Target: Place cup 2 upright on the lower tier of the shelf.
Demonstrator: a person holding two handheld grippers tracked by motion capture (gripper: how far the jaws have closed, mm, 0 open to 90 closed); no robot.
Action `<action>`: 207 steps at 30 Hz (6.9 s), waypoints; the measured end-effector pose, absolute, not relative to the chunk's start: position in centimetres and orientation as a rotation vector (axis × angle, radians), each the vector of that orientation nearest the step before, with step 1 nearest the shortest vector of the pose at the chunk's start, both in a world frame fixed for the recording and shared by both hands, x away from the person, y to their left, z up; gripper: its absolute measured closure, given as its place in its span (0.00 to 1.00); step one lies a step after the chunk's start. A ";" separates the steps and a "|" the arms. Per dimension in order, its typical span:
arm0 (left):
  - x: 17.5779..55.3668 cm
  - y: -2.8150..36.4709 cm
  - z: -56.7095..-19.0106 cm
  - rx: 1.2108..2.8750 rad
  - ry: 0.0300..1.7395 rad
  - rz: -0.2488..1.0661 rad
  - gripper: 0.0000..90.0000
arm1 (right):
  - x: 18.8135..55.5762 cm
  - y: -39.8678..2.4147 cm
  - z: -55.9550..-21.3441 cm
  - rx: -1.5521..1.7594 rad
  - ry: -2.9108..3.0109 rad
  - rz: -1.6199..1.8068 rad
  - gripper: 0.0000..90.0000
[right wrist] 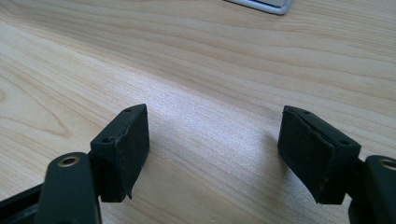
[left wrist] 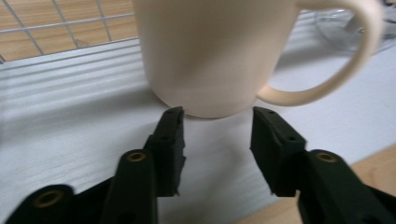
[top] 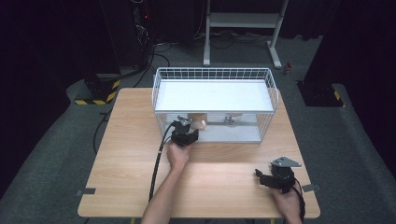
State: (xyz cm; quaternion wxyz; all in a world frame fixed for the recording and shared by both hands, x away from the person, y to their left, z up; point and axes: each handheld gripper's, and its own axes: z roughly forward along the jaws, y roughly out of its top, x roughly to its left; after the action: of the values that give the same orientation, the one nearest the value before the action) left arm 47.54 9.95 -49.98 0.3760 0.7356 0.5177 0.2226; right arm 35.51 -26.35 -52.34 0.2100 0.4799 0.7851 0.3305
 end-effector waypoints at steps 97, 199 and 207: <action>40.1 14.5 -47.4 1.827 1.226 0.516 0.25 | 35.5 -26.4 -52.3 1.335 2.183 0.919 0.28; 32.9 18.8 -49.9 1.892 1.300 0.580 0.16 | 35.5 -26.4 -52.3 1.332 2.183 0.918 0.28; 32.7 18.6 -50.7 1.918 1.310 0.592 0.16 | 35.5 -26.4 -52.3 1.332 2.183 0.918 0.28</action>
State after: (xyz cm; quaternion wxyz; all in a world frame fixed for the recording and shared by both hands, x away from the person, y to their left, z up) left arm 32.73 18.56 -50.70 0.3641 0.7453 0.5090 0.2300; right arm 35.53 -26.37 -52.34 0.2108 0.4794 0.7853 0.3302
